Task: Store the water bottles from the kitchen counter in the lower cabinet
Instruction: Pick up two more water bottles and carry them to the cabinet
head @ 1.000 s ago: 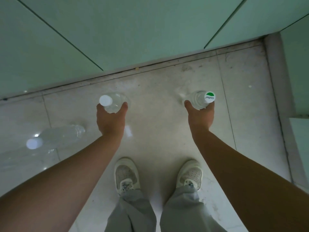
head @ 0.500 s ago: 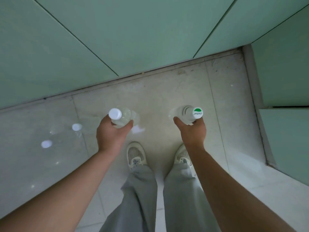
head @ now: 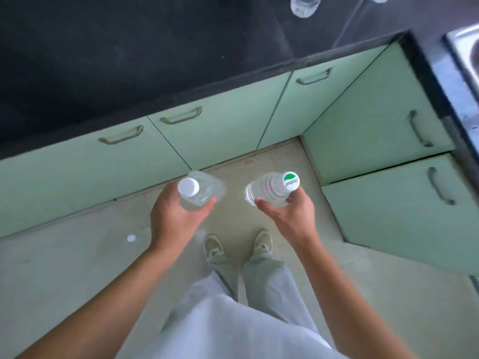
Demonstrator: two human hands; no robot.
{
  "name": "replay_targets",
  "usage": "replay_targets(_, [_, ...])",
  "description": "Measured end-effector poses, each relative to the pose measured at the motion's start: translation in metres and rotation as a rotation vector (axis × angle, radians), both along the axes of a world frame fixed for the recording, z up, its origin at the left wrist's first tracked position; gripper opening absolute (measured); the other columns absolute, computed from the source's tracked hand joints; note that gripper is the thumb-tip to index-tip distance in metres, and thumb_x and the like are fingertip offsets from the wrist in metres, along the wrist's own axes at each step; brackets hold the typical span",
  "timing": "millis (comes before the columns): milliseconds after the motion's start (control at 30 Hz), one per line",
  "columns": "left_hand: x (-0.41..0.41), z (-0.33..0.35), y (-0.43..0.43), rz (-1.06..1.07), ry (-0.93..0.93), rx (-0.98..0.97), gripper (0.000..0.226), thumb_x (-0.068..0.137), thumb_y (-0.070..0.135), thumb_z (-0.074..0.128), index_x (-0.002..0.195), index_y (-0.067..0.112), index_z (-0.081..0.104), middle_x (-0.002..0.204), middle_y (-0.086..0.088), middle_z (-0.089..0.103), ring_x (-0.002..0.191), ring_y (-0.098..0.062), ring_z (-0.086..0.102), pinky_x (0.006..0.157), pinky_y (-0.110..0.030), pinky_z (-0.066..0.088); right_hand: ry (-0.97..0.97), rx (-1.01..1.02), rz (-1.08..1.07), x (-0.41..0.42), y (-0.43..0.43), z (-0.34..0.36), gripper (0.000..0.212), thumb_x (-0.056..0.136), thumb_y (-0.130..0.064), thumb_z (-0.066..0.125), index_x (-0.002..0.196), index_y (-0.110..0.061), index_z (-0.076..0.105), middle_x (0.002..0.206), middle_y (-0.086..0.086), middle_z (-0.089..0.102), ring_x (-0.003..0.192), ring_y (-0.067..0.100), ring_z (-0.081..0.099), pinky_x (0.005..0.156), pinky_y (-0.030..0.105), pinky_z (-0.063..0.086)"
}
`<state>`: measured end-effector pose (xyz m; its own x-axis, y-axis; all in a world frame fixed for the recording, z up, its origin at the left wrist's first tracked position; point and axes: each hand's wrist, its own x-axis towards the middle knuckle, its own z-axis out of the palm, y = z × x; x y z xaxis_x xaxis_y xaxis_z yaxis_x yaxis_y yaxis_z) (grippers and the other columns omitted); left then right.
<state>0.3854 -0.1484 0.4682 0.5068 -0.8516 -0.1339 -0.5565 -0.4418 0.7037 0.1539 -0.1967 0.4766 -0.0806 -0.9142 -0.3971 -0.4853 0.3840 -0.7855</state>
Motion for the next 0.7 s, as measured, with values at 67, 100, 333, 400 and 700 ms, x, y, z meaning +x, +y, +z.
replay_targets(67, [-0.003,0.048,0.007,0.001,0.015,-0.051,0.045,0.066,0.043,0.091,0.089,0.019,0.061,0.083,0.007,0.059,0.079,-0.015,0.053,0.072,-0.028,0.039,-0.051,-0.028,-0.004,-0.003,0.001,0.046,0.037,0.066,-0.033,0.091,0.093,-0.035,0.066,0.089,-0.018,0.074,0.085,-0.003,0.069,0.082,0.027,0.056])
replay_targets(100, [-0.004,0.070,0.012,0.018,0.050,-0.061,0.047,0.066,0.047,0.090,0.089,0.020,0.060,0.082,0.008,0.059,0.079,-0.014,0.054,0.072,-0.028,0.039,-0.071,-0.047,-0.004,-0.004,0.003,0.066,0.039,0.065,-0.036,0.091,0.096,-0.033,0.068,0.091,-0.016,0.075,0.087,0.000,0.071,0.086,0.033,0.058])
replay_targets(333, [-0.009,0.147,0.068,0.221,0.279,-0.184,0.048,0.067,0.050,0.087,0.102,0.024,0.067,0.094,0.009,0.073,0.091,-0.011,0.068,0.084,-0.031,0.052,-0.137,-0.201,0.108,-0.004,0.023,0.147,0.042,0.058,-0.047,0.086,0.095,-0.038,0.067,0.096,-0.019,0.075,0.092,0.006,0.071,0.088,0.042,0.058])
replay_targets(400, [-0.011,0.153,0.084,0.277,0.287,-0.178,0.057,0.063,0.062,0.081,0.100,0.022,0.065,0.083,0.013,0.068,0.082,-0.013,0.066,0.076,-0.027,0.051,-0.168,-0.214,0.152,-0.005,0.027,0.154,0.046,0.060,-0.047,0.084,0.101,-0.036,0.066,0.101,-0.015,0.074,0.098,0.010,0.071,0.091,0.045,0.057])
replay_targets(700, [-0.042,0.183,0.163,0.690,0.332,-0.256,0.041,0.077,0.023,0.087,0.114,0.028,0.070,0.111,0.015,0.076,0.105,-0.002,0.070,0.092,-0.023,0.052,-0.225,-0.132,0.551,0.006,0.040,0.156,0.064,0.060,-0.050,0.086,0.118,-0.034,0.066,0.111,-0.019,0.072,0.105,0.005,0.068,0.095,0.033,0.056])
